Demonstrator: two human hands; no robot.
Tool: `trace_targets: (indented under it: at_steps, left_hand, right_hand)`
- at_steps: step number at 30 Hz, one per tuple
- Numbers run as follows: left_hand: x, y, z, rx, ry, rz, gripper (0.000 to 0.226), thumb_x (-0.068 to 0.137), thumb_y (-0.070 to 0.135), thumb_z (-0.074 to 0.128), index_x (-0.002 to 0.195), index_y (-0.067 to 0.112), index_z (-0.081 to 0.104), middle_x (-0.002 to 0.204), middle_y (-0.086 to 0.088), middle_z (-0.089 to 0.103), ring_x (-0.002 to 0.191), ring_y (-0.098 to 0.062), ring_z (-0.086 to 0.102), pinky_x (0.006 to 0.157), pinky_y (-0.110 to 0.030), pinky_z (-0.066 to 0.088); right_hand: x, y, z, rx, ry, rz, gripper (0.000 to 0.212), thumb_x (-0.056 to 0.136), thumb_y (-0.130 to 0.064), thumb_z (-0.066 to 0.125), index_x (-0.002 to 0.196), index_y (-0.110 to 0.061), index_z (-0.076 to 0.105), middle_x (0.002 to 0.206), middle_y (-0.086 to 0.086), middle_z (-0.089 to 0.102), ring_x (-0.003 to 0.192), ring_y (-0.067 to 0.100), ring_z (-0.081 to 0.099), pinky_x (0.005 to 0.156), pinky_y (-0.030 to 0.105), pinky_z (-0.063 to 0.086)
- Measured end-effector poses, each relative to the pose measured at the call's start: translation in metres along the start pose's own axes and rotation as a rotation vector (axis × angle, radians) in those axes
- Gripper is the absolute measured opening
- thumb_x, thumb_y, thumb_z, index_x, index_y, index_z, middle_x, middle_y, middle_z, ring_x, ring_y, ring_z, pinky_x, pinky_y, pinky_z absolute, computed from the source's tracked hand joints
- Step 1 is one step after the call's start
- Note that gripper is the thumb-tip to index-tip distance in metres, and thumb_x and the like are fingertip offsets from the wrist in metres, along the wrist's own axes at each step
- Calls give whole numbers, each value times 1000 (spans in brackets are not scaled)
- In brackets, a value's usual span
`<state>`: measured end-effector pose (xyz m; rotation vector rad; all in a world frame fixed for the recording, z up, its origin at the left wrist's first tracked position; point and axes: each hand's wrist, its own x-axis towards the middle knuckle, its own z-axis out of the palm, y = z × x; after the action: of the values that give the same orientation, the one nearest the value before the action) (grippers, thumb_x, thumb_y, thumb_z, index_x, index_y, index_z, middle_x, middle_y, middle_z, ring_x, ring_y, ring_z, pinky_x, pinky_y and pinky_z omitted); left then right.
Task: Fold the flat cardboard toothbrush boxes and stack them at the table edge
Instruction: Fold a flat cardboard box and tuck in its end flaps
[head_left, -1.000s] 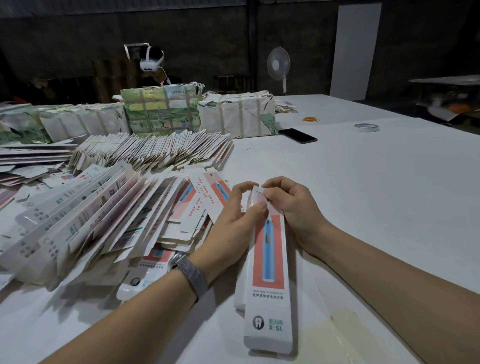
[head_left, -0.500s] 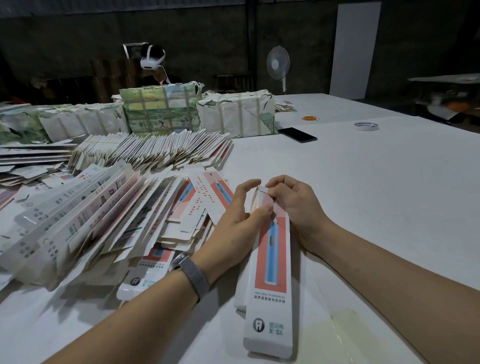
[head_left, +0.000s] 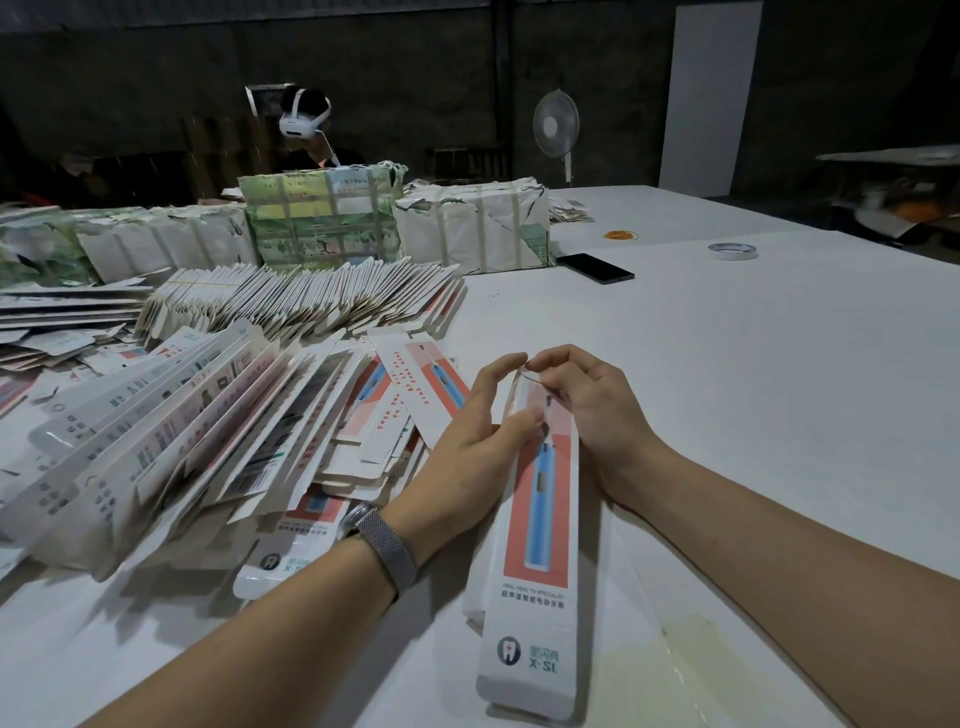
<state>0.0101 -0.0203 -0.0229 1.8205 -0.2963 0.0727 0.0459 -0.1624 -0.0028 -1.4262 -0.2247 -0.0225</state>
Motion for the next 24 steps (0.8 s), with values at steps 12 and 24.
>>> trace_targets:
  at_steps: [12,24]
  left_hand:
    - [-2,2,0,10,-18,-8,58,85,56,50,141,54,34,106,4,72,88,-13,75,76,-25,61]
    - [-3,4,-1,34,-66,-13,61,86,54,50,144,50,32,108,2,73,91,-18,76,89,-40,61]
  right_hand:
    - [3,1,0,-54,52,11,31,96,-4,49,73,-17,65,68,1,66,61,18,61,58,28,55]
    - [6,4,-6,-27,41,30,29,87,-10,65,60,-19,64,62,4,58,55,18,57,54,28,52]
